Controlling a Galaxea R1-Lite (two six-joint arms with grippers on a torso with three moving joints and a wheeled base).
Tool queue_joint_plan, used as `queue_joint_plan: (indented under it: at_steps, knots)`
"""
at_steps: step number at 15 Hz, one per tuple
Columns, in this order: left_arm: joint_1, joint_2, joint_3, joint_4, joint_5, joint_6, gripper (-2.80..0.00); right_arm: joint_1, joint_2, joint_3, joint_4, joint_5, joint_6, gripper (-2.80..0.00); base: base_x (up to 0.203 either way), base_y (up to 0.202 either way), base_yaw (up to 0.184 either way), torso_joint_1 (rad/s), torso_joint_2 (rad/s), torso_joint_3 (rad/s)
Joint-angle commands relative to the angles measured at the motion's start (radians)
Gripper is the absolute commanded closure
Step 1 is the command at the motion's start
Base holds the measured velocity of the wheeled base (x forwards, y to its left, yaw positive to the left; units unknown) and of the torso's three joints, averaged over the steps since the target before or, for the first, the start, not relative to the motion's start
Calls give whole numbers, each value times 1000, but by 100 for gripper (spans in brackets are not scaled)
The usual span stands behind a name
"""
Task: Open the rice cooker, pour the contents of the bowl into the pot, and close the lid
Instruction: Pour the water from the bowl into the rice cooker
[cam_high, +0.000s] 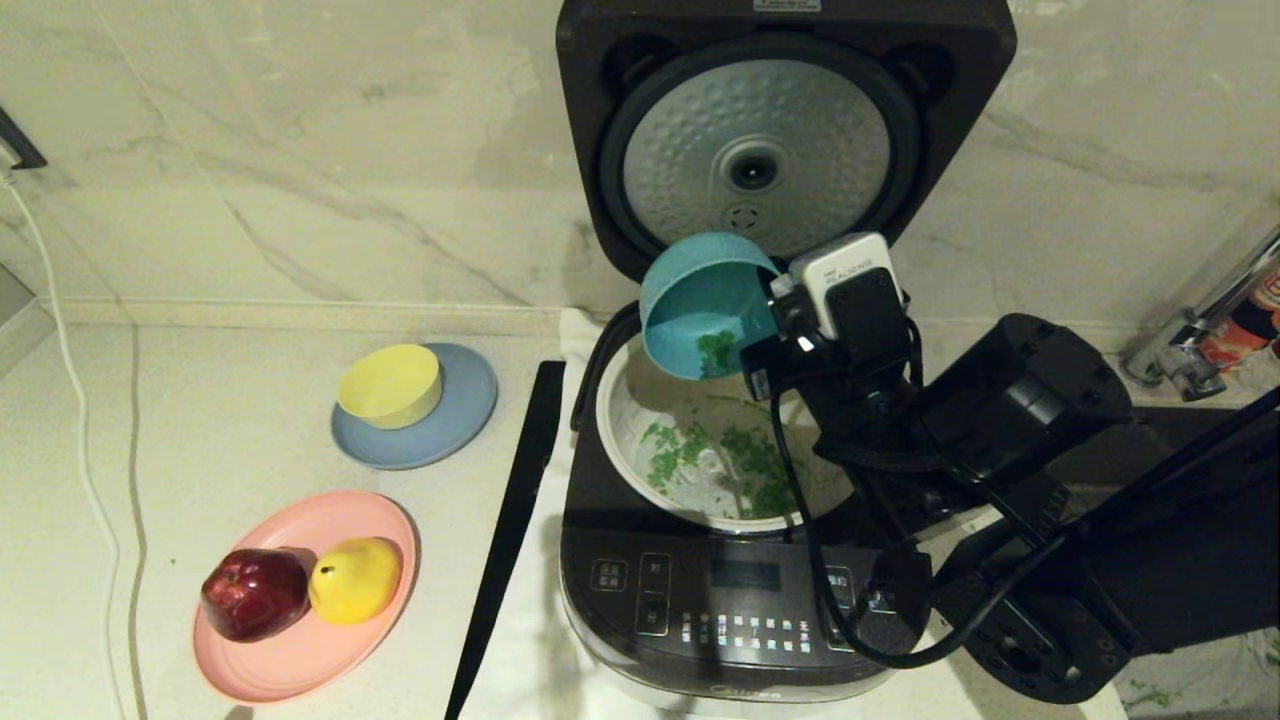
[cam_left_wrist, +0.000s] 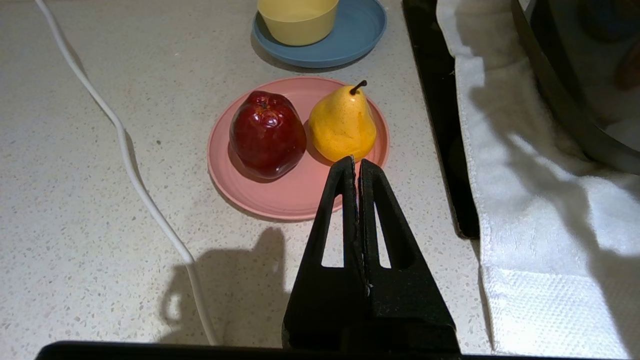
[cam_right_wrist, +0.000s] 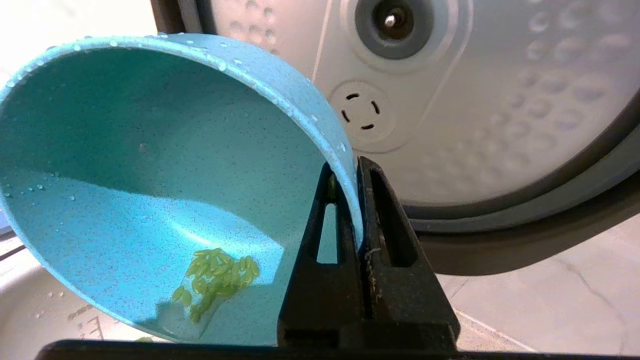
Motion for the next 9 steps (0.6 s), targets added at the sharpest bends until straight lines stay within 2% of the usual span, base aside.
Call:
queue_joint_plan:
  at_steps: [1, 9]
  knots:
    - [0, -1, 8, -1, 0, 1, 0, -1, -1, 6, -8, -1, -4, 0, 0, 0, 0, 0, 0, 0]
    - [0, -1, 8, -1, 0, 0, 0, 10, 2, 19, -8, 8, -26, 0, 0, 0, 0, 0, 0, 0]
